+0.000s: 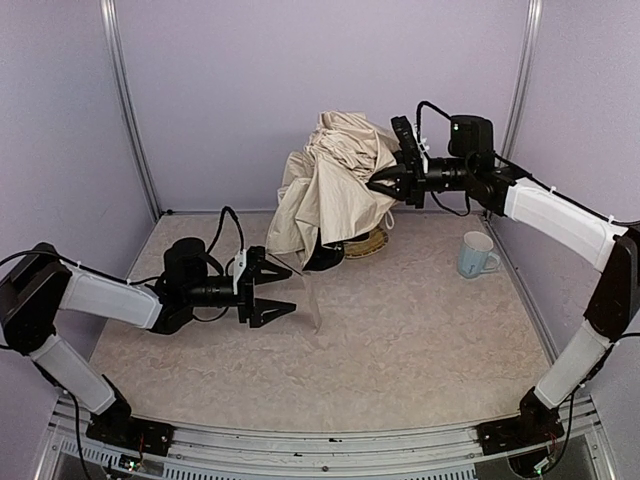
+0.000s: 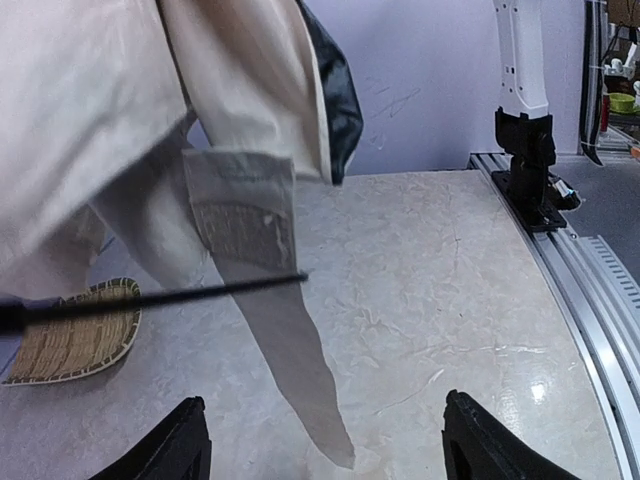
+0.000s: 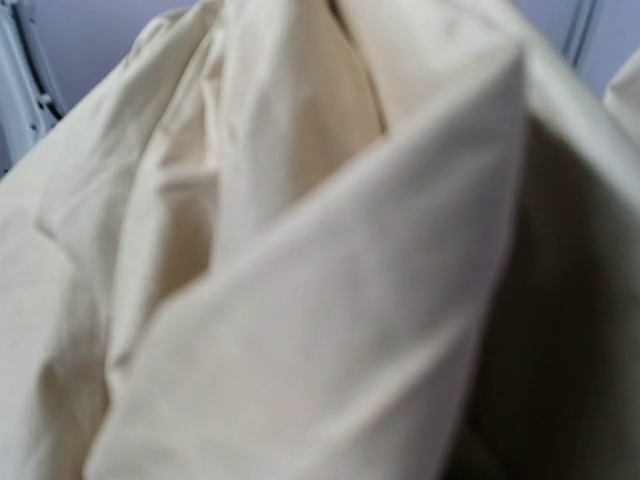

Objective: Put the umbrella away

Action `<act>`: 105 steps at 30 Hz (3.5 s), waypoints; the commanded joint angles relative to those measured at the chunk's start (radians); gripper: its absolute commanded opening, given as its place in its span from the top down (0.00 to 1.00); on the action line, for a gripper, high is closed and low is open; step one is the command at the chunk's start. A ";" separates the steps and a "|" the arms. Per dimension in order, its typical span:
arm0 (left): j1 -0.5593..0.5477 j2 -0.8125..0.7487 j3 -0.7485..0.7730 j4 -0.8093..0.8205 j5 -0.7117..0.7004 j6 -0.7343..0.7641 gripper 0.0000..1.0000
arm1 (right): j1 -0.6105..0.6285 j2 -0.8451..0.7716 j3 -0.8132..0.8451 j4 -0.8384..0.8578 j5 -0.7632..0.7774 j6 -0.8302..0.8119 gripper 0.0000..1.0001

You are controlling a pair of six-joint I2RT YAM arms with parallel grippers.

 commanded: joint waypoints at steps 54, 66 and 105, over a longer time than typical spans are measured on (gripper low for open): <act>-0.117 -0.088 0.061 -0.071 -1.050 0.448 1.00 | -0.077 -0.100 -0.076 -0.025 0.189 -0.134 1.00; -0.233 0.024 -0.001 -0.113 -1.005 0.507 0.51 | -0.009 -0.098 -0.042 -0.043 0.279 -0.189 1.00; 0.004 0.015 0.058 0.244 0.107 -0.382 0.20 | 0.024 -0.062 0.269 -0.216 0.070 -0.380 1.00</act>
